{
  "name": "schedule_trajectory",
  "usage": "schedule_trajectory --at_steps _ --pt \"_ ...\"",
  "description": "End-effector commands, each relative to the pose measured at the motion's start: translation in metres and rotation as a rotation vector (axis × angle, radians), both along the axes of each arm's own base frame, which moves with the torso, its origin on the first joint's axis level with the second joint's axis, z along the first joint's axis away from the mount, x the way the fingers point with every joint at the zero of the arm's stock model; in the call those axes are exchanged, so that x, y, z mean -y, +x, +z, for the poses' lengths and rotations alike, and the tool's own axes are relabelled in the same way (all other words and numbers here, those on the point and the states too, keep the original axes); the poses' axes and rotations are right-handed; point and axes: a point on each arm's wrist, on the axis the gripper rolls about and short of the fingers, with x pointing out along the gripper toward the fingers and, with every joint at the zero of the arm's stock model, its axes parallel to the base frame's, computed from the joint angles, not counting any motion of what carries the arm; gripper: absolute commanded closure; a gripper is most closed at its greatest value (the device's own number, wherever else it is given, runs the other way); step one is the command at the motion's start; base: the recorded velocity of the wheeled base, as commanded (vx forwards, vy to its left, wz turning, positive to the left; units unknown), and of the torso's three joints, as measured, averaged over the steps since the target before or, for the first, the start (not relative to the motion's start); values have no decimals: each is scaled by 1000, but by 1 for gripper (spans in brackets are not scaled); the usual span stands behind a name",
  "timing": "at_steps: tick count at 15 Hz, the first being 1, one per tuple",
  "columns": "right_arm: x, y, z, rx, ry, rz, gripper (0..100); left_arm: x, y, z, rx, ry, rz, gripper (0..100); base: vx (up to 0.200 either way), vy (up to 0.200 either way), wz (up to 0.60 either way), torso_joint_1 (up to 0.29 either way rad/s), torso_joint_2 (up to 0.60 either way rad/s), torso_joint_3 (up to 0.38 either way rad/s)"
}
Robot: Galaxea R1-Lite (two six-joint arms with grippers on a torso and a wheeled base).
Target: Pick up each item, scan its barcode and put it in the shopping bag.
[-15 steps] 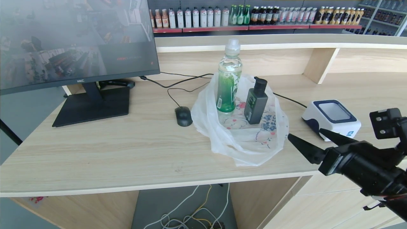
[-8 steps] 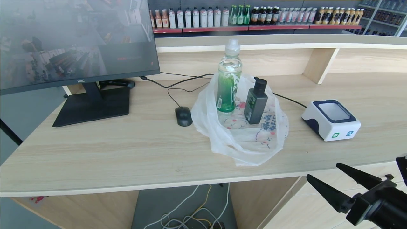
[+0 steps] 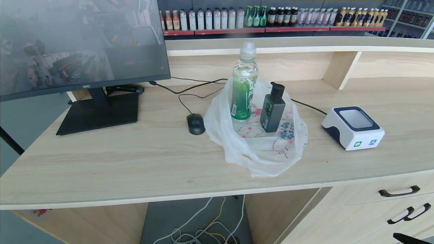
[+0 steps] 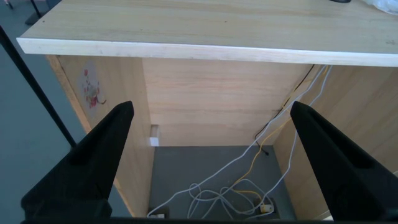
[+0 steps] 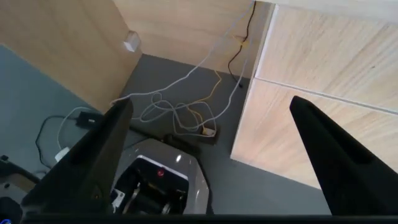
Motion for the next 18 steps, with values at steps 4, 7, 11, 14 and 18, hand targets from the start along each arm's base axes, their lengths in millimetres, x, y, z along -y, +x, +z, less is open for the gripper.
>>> schedule_trajectory --at_steps 4,7,11,14,18 --pt "24 -48 -26 161 24 -50 0 0 0 0 0 0 0 0 0 0 0 0 0 0" --pt "20 -39 -25 40 -27 -263 0 0 0 0 0 1 0 0 0 0 0 0 0 0" --pt "20 -40 -25 58 -40 -403 0 0 0 0 0 3 0 0 0 0 0 0 0 0" --pt "20 -47 -25 141 -24 -482 0 0 0 0 0 3 0 0 0 0 0 0 0 0" --pt "20 -60 -28 304 17 -456 0 0 0 0 0 1 0 0 0 0 0 0 0 0"
